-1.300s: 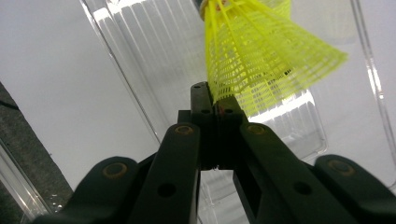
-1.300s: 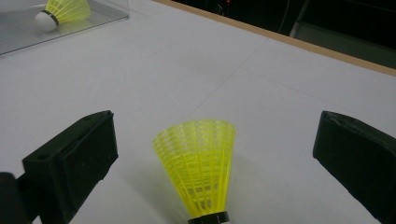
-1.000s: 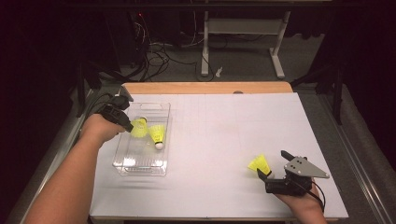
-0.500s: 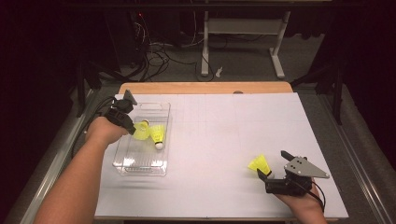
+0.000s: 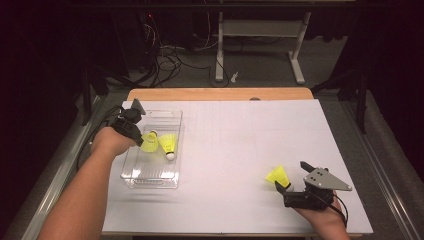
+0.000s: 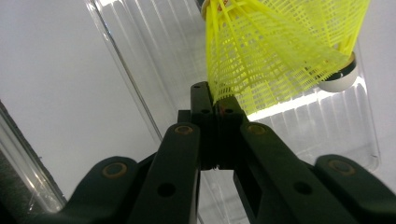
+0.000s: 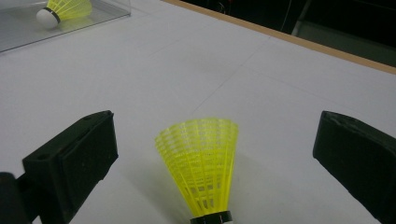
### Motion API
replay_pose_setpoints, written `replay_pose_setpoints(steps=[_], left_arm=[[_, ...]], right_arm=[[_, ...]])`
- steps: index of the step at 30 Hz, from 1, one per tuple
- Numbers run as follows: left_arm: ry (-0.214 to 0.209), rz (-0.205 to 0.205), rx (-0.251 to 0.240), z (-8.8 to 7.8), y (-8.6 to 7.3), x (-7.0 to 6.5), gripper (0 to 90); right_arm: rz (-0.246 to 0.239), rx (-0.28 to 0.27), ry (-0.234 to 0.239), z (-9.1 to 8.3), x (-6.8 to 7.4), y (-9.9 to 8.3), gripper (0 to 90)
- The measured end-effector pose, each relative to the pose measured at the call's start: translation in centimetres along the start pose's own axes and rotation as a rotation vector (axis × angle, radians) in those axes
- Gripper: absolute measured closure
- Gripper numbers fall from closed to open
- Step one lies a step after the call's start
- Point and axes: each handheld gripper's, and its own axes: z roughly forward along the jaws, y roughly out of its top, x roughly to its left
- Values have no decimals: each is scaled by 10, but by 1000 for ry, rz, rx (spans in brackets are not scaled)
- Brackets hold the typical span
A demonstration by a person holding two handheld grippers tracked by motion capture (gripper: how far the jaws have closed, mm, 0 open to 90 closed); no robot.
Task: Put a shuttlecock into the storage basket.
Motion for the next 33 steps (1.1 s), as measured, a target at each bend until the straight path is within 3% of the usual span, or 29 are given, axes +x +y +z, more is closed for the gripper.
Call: replay_pose_setpoints(steps=[12, 33], left_arm=[[28, -7, 22, 11, 1, -1, 892], [16, -4, 45, 19, 0, -3, 847]], right_arm=[[-2, -1, 0, 0, 0, 0, 5], [-4, 0, -1, 0, 0, 0, 5]])
